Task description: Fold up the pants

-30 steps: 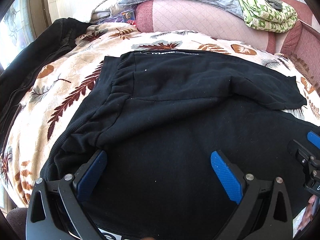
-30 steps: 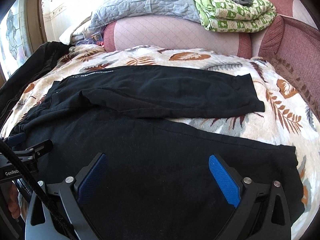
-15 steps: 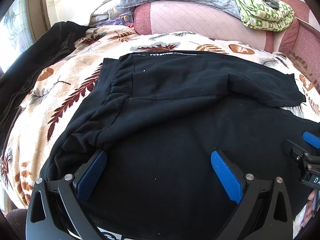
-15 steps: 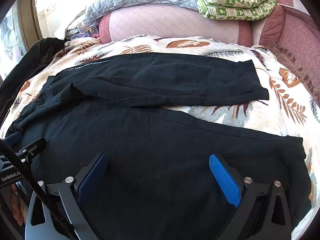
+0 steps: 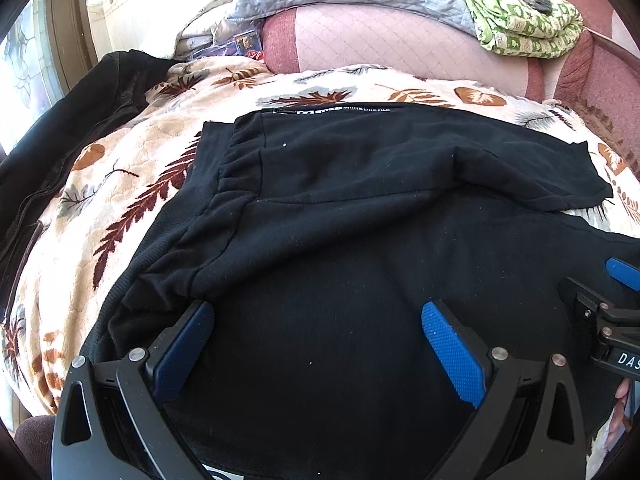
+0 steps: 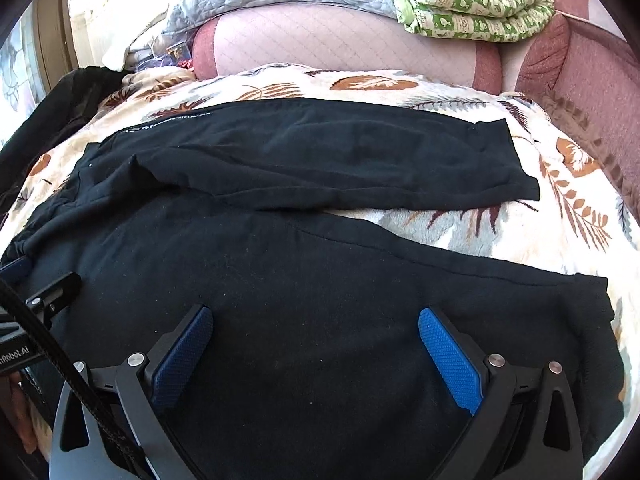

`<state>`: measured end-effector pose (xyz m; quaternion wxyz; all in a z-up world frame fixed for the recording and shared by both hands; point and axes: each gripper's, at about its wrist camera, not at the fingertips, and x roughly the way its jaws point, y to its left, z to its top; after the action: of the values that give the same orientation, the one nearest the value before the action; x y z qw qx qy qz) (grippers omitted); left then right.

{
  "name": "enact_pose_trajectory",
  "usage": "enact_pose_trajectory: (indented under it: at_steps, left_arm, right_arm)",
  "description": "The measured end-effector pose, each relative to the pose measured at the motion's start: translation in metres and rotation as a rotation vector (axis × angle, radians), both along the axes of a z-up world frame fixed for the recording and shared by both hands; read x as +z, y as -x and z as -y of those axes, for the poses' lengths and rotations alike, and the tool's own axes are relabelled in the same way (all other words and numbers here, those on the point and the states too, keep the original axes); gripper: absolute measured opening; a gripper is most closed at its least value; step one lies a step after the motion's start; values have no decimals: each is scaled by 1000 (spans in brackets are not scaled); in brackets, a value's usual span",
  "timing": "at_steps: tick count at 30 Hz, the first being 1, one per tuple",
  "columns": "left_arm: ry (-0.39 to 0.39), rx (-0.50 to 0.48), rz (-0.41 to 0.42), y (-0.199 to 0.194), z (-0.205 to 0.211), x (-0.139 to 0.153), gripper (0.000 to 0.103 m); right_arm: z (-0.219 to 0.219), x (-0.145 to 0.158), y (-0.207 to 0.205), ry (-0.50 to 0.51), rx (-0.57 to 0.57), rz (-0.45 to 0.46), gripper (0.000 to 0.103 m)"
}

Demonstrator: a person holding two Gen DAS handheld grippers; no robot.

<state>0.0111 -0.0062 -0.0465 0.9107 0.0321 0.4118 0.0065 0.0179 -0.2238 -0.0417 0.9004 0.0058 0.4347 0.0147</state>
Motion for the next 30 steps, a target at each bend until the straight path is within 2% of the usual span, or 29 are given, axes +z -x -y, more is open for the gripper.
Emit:
enact_pose_trajectory:
  at_steps: [20, 30]
  left_arm:
    - [9, 3, 30, 6, 1, 0, 103]
    - [-26, 30, 29, 3, 6, 0, 103]
  right_arm:
    - [-1, 0, 0, -2, -3, 7, 103]
    - [1, 0, 1, -10, 7, 23, 103]
